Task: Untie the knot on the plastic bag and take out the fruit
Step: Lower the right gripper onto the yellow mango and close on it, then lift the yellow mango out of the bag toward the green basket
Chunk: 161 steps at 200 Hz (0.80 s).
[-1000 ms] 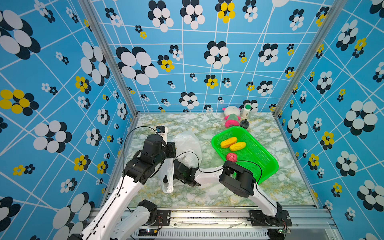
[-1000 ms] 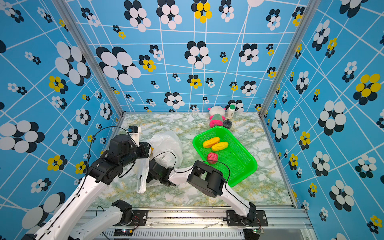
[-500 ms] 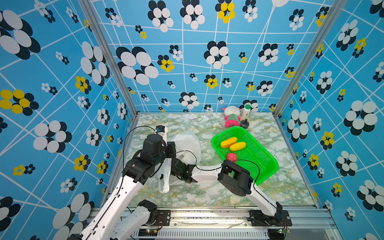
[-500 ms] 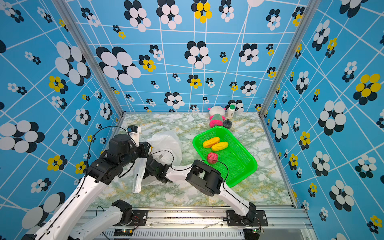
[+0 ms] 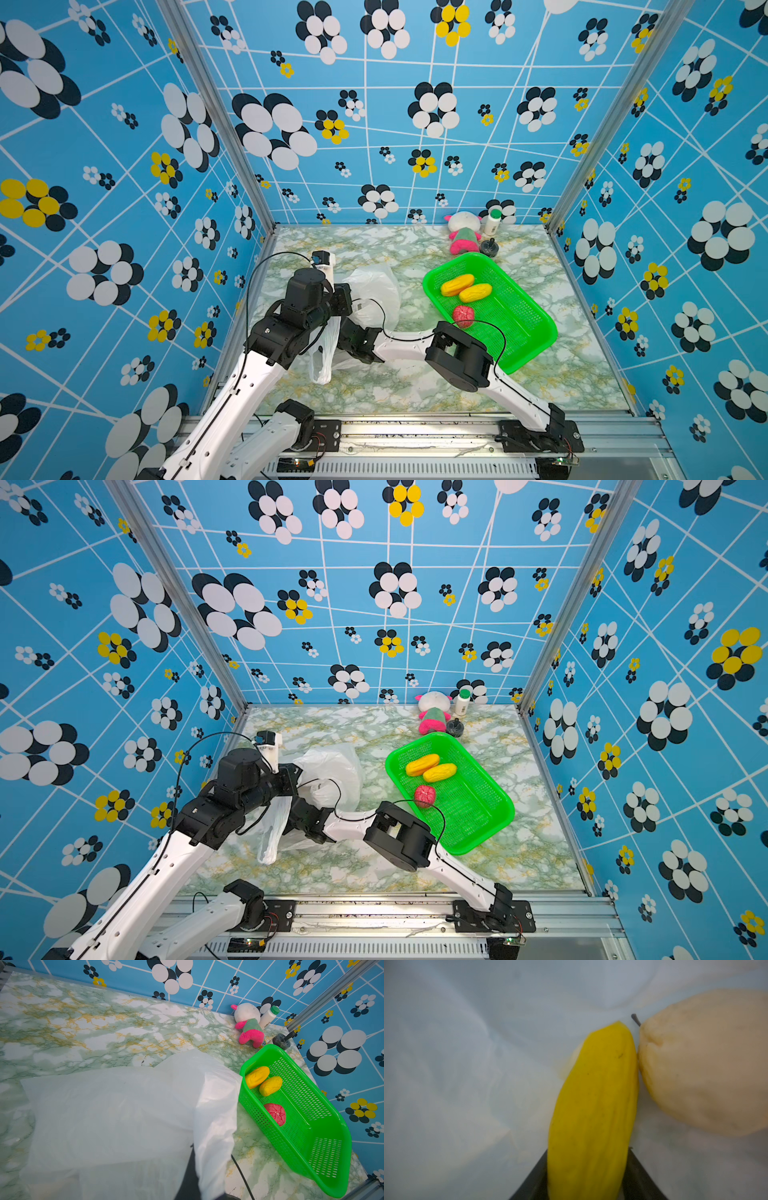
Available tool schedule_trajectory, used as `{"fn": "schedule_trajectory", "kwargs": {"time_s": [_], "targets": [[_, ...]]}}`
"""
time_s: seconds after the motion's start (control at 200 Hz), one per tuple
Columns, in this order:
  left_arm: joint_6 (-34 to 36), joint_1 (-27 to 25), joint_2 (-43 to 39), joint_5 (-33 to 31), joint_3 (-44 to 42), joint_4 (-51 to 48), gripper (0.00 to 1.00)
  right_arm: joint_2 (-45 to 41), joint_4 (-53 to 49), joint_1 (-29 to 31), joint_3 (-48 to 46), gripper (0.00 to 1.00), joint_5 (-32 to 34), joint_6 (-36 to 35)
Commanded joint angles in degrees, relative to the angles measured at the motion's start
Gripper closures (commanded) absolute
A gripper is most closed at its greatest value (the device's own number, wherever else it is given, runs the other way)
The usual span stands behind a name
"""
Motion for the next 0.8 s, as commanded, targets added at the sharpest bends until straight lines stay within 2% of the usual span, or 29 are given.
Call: {"fn": "schedule_trajectory", "kwargs": {"time_s": [0.0, 0.155, 0.23, 0.355, 0.51, 0.665, 0.8], "targets": [[-0.44, 0.43, -0.27, 0.73, 0.25, 0.23, 1.00, -3.94, -0.52, -0.15, -4.85, 0.58, 1.99, 0.13], [-0.07, 0.49, 0.01, -0.09, 0.49, -0.14, 1.00, -9.97, 2.43, -0.14, -11.53, 0.68, 4.03, -0.36], [-0.07, 0.55, -0.26, -0.42, -0.50, 0.43, 1.00, -13.60, 5.13, -0.14, -17.76, 0.73, 4.26, -0.59], [-0.19, 0.54, -0.26, -0.75, -1.23, 0.84, 1.00, -21.99, 9.65, 0.36, -27.42, 0.75, 2.34, -0.51], [0.10, 0.64, 0.72, -0.29, -0.60, 0.87, 1.00, -32.18, 14.26, 2.43, -39.36, 0.77, 3.02, -1.69], [-0.46, 0.64, 0.09, 0.14, -2.41, 2.83, 1.00, -38.72, 18.68, 4.00, -47.44, 0.80, 0.53, -1.09], [-0.29, 0.64, 0.46, 0.70, -1.79, 2.52, 1.00, -45.92, 19.96, 7.91, -53.03, 0.81, 0.17, -6.29]]}}
